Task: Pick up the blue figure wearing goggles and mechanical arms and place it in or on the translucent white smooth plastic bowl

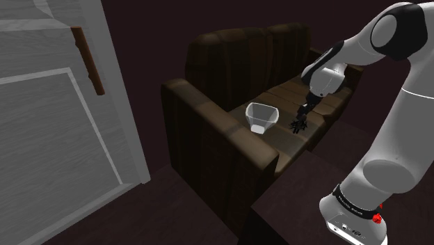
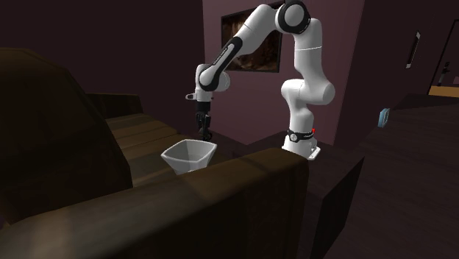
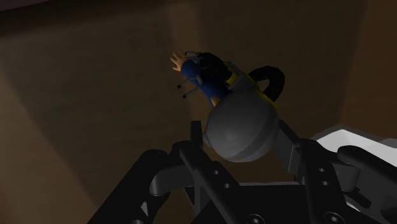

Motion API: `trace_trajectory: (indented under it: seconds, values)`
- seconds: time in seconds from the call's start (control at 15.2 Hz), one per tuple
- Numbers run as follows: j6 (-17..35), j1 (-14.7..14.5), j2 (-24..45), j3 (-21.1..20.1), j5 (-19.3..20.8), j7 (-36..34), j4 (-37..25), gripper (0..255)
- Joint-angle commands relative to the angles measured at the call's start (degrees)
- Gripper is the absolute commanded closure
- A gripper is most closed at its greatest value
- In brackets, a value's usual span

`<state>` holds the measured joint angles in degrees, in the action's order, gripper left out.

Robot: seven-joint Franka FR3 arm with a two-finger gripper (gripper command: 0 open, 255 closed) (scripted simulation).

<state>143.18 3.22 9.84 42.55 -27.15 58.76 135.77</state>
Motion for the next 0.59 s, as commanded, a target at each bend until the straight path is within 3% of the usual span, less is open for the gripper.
trace_trajectory:
  seconds: [0.0,0.53]
  values:
    - [-0.71,-0.49,-1.30,0.69,1.90,-1.47,-0.03,255]
    - [-5.04,-1.93,-7.95,2.81,11.11,-8.63,-0.83,255]
